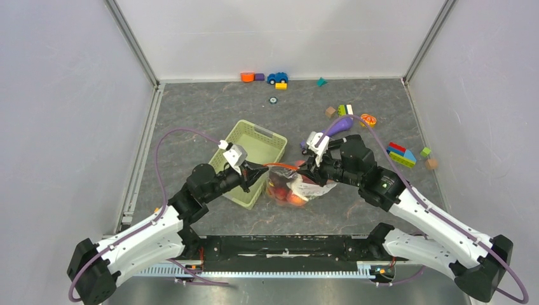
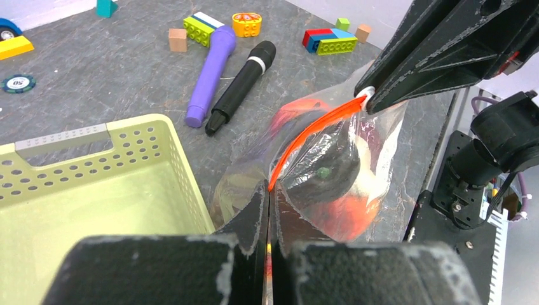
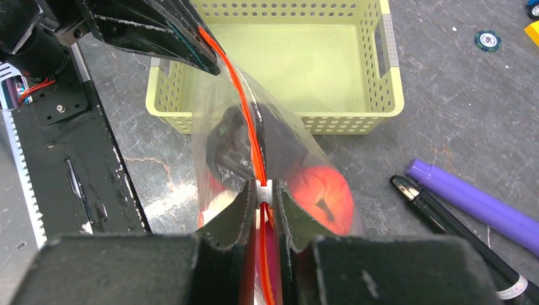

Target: Place the food in the zip-top bag and seal the zipper

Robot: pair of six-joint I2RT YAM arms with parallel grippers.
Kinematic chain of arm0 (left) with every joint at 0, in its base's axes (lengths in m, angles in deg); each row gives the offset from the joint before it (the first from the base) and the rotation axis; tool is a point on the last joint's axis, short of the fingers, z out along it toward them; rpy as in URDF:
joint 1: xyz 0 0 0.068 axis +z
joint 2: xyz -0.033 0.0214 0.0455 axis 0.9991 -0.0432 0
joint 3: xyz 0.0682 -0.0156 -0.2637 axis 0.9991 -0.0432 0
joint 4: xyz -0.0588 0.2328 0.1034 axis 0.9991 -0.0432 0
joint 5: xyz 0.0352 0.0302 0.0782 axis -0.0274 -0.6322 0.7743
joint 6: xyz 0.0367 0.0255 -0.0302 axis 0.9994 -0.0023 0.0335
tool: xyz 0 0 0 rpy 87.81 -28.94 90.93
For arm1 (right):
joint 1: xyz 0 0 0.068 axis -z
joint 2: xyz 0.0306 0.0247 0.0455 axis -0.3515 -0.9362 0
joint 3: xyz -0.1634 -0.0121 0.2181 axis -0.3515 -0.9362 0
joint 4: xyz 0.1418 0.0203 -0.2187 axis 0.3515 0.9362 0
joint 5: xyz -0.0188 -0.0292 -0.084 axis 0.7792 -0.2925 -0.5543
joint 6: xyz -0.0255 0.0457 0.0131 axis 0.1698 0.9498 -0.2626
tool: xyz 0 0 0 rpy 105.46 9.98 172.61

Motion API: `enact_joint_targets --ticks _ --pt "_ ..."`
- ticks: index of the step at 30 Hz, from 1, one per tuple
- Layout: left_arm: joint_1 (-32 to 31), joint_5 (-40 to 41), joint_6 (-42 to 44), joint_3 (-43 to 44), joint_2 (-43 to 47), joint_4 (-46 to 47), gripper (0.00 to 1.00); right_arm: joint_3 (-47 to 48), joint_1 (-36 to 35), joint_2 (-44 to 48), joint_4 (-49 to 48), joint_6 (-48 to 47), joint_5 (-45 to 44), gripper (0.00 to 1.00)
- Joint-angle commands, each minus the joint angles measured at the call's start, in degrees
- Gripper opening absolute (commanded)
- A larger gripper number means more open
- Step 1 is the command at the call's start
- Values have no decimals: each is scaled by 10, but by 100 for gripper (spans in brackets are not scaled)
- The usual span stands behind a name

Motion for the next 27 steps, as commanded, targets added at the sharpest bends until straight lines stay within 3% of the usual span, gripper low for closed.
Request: enact_joint_targets --ticks 1,27 --pt "7 78 -14 -13 24 4 2 -12 6 31 8 19 -51 0" --pt "7 125 -17 -24 33 -4 2 -29 6 100 104 65 -189 0"
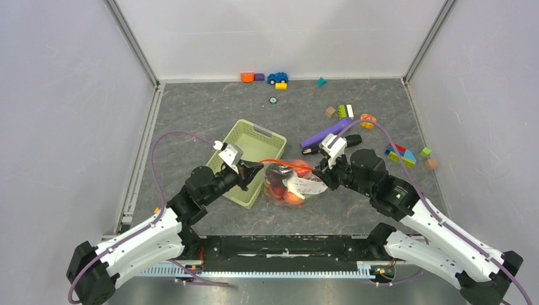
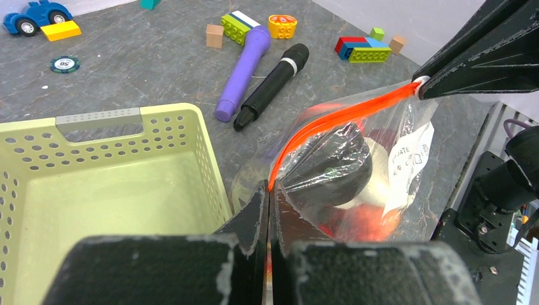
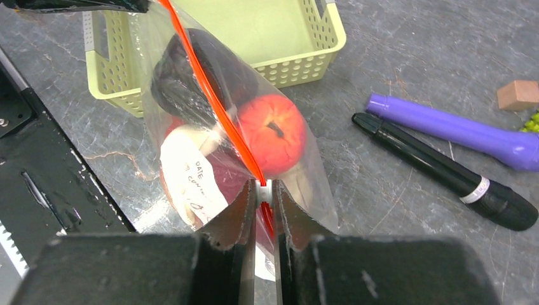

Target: Place the food in the zip-top bag and seal the zipper

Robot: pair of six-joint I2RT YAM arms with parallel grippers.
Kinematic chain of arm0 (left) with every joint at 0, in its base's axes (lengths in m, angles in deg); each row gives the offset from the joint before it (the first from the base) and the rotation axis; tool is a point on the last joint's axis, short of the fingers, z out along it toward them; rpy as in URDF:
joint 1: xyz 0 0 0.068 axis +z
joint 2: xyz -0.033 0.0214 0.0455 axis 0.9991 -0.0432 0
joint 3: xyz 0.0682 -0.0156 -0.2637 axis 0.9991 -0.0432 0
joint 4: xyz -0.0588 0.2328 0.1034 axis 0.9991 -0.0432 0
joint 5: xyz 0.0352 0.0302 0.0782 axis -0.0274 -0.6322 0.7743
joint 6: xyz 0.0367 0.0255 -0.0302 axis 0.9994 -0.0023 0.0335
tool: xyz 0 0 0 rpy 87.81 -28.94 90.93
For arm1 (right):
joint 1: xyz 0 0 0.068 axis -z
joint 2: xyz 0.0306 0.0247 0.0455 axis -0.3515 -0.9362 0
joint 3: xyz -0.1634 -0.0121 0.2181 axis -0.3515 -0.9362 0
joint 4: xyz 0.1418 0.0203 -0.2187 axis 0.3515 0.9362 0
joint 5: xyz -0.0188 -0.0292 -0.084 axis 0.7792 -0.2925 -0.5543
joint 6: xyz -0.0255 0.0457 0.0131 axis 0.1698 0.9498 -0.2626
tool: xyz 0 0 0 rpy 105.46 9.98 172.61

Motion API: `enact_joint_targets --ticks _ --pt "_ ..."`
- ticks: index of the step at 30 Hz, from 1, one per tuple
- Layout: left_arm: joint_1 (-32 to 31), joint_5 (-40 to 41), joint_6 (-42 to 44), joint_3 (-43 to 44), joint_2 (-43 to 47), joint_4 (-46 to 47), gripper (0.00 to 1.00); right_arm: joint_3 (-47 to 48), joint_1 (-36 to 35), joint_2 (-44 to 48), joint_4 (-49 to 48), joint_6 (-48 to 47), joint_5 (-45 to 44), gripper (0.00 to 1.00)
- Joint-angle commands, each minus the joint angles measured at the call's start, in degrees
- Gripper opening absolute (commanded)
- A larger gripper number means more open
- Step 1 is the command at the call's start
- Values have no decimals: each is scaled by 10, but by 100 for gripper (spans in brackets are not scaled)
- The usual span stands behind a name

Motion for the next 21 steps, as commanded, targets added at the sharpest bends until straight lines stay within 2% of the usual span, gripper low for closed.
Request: enact_joint_targets --ticks 1,21 --pt "7 56 -1 -5 8 1 2 1 6 20 38 17 -76 0" --pt "7 100 -5 -1 -6 -4 2 12 6 17 119 105 -237 0"
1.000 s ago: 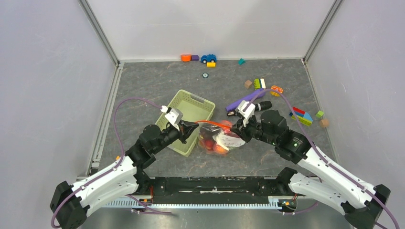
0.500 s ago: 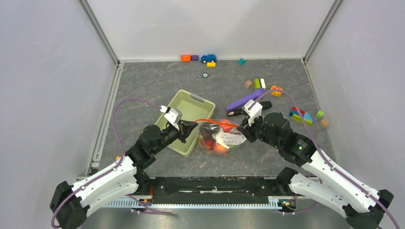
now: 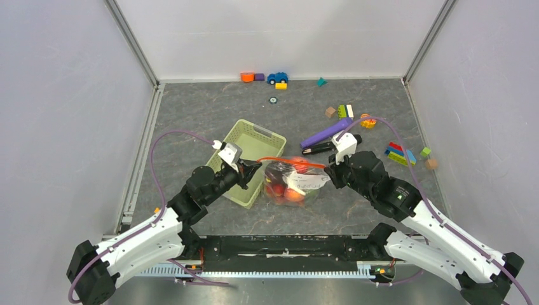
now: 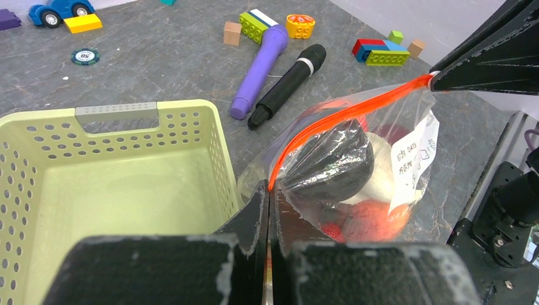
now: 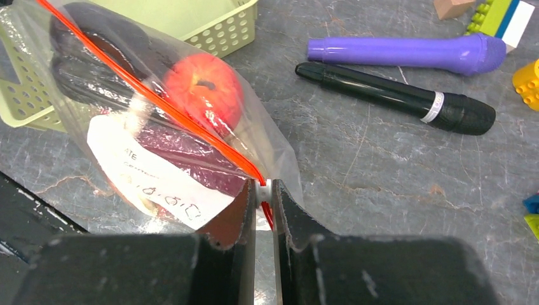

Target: Place the food in the zip-top bag and seal the zipper

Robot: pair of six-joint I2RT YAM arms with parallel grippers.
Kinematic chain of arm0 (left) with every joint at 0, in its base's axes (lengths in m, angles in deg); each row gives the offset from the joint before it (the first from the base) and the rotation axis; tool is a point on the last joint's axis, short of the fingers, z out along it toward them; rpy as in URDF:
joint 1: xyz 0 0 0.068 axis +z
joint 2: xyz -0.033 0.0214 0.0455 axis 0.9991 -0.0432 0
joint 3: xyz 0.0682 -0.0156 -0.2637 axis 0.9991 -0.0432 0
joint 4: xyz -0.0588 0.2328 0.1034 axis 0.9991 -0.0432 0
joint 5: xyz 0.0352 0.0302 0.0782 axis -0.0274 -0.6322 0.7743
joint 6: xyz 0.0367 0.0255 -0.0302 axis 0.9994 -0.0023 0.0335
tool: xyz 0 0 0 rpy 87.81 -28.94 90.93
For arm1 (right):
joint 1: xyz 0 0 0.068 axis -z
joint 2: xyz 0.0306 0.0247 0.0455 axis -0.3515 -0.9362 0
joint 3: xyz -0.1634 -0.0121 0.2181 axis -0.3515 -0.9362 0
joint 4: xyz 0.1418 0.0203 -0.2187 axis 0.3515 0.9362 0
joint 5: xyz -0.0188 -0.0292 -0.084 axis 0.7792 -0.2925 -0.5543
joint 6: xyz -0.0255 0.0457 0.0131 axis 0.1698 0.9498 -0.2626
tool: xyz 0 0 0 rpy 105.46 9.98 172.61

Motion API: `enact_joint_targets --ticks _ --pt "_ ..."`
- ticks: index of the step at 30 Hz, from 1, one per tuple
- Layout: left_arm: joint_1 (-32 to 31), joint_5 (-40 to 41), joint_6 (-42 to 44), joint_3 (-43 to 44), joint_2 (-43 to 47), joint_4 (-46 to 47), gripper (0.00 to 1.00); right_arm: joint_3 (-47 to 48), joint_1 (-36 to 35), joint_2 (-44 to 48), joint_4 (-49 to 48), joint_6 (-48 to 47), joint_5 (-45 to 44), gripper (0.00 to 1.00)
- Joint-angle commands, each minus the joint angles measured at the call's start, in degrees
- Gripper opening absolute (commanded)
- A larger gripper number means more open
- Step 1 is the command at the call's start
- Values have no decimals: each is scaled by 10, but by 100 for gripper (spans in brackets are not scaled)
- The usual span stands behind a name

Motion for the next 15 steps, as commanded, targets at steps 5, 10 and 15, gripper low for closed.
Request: enact_joint_targets --ticks 5,10,15 --pt "7 79 -7 0 -5 -4 2 18 6 7 75 29 -121 0" --pt "7 80 -8 1 -10 -4 2 26 6 9 112 58 -172 0" --pt "7 81 -9 5 -13 -5 2 24 6 21 129 72 -189 0"
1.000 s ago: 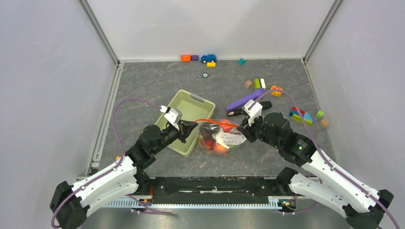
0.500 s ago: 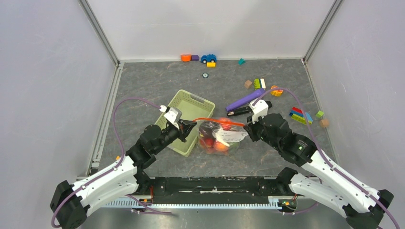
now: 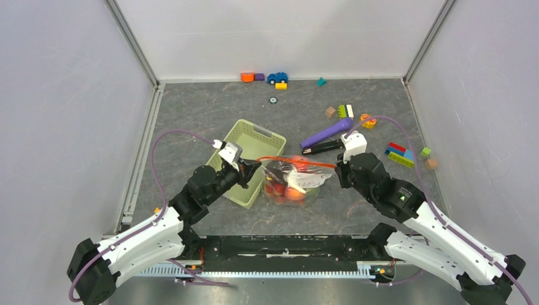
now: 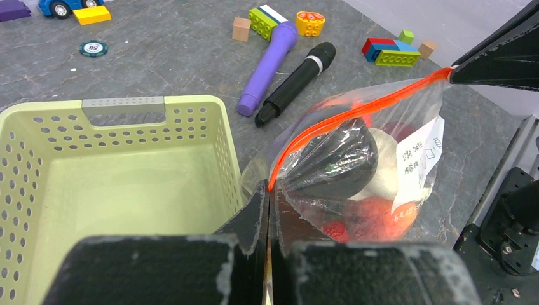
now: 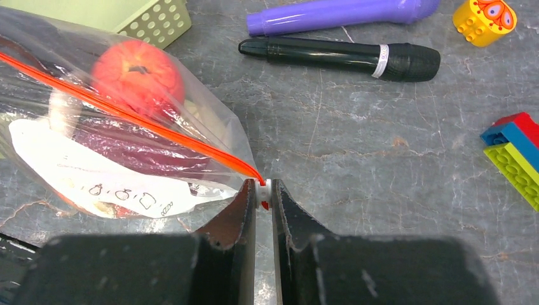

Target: Place the food in the zip-top bag and seal the zipper

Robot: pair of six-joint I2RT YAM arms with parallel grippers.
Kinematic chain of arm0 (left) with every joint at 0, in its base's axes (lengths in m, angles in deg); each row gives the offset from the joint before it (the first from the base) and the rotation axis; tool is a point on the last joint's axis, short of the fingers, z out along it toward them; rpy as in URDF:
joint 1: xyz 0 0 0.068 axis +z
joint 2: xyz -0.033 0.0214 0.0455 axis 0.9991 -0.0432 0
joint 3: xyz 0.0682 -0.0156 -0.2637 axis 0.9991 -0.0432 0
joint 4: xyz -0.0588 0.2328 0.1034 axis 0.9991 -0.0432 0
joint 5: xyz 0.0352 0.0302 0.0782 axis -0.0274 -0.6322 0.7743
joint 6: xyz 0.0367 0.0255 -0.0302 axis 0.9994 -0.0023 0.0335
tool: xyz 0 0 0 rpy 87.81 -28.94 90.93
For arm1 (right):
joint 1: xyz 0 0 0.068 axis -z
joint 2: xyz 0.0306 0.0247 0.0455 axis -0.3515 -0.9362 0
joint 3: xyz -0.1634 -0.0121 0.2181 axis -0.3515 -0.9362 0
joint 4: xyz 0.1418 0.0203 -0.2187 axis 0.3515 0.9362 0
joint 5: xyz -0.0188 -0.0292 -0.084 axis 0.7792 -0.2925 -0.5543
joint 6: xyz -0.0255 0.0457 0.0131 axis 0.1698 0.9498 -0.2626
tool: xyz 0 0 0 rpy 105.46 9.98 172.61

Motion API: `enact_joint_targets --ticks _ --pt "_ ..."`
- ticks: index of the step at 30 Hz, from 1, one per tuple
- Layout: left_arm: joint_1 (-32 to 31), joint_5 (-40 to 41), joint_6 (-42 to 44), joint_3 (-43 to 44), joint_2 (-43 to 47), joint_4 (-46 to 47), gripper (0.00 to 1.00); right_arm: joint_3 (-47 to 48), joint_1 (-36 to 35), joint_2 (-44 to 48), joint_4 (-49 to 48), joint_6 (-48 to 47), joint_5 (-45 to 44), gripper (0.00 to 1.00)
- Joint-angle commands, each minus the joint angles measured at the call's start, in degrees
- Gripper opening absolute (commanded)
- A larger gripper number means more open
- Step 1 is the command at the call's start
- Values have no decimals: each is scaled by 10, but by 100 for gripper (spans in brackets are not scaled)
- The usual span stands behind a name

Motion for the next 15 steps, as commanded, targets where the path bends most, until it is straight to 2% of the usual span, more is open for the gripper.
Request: enact_joint_targets --ticks 1,15 --pt "7 60 -3 5 -2 -7 2 16 6 19 70 12 -87 0" --pt "7 50 -6 16 -12 -23 2 21 6 46 90 26 -101 0"
